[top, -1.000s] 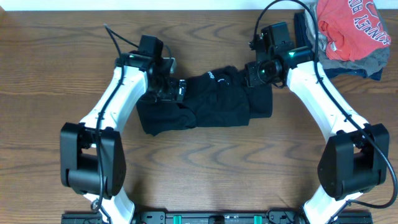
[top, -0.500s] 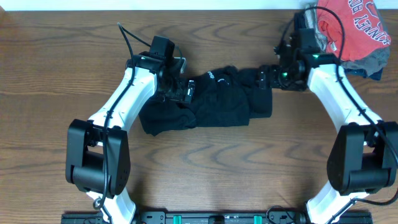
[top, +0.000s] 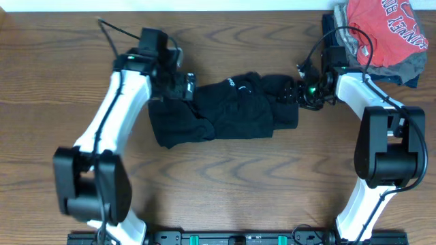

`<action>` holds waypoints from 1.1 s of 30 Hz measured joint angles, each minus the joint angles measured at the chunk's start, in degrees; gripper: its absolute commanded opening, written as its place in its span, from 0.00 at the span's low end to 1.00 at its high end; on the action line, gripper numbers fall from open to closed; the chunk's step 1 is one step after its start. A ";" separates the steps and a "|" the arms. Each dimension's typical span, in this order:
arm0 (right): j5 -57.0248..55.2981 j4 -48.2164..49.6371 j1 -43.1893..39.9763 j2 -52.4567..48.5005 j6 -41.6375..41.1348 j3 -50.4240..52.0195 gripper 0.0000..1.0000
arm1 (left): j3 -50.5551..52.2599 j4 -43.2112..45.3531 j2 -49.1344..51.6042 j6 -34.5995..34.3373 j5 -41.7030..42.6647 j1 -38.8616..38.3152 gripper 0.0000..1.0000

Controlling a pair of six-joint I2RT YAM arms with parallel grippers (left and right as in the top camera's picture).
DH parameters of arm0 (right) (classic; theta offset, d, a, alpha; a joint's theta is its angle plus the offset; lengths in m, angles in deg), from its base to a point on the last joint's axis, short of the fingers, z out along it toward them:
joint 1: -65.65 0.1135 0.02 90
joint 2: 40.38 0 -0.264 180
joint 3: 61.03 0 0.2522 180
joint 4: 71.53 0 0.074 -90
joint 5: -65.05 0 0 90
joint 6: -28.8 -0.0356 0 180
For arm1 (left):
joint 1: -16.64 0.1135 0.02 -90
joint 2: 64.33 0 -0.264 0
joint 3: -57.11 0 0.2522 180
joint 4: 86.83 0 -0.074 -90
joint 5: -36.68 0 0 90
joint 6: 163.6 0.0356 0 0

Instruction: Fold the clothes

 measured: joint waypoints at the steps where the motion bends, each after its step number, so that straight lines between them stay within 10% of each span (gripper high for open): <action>1: 0.90 0.44 -0.04 -0.22 0.02 0.00 0.64 | -0.20 0.00 -1.40 0.02 -0.39 0.55 0.98; 22: 18.47 4.70 1.29 -2.71 4.48 0.00 0.68 | -0.61 -1.14 -9.25 0.11 -3.04 4.81 0.98; 27: 18.78 5.90 4.07 -2.71 5.09 0.02 0.46 | -0.61 -1.33 -9.25 0.17 -3.23 4.81 0.98; 31: 17.68 6.23 5.46 -2.71 5.16 0.02 0.02 | -0.61 -1.42 -9.25 0.20 -4.72 4.81 0.98; 33: 16.20 6.21 5.55 -2.71 4.50 0.02 0.01 | -0.61 -1.60 -9.25 0.20 -5.81 4.83 0.98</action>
